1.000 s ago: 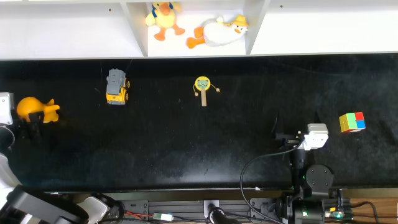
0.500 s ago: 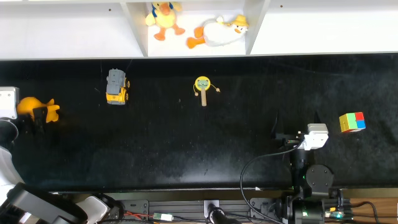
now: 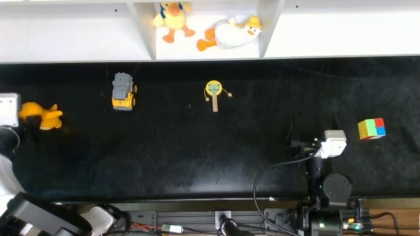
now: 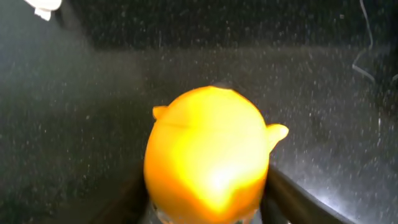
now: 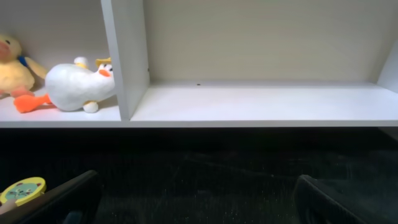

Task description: Store Toys

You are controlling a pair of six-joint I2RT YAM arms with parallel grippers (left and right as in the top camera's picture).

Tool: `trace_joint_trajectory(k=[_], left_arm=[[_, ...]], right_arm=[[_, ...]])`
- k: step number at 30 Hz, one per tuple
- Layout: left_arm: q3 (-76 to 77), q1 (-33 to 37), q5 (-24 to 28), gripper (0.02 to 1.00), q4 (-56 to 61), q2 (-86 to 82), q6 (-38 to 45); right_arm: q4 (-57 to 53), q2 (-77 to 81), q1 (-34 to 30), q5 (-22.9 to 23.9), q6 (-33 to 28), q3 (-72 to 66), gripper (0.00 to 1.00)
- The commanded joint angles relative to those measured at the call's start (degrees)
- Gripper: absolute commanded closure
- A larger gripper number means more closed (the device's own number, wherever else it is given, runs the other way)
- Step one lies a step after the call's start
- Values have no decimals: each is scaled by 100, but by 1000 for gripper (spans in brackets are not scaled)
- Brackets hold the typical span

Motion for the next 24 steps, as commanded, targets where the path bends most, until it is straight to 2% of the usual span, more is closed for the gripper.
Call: trace_joint_trajectory(k=[1, 4, 8, 17, 24], left_arm=[[96, 0, -24, 693, 17, 48, 66], [70, 0, 9, 814, 66, 48, 61], [70, 0, 278, 893, 111, 28, -92], [70, -2, 417, 906, 243, -706, -647], [70, -28, 1150, 904, 570, -1244, -1152]], right_arm=[[24, -46, -11, -17, -15, -74, 5], [24, -46, -11, -17, -15, -74, 7], [24, -46, -11, -17, -15, -74, 5], [24, -46, -11, -17, -15, -74, 7], [24, -46, -11, -17, -15, -74, 5]])
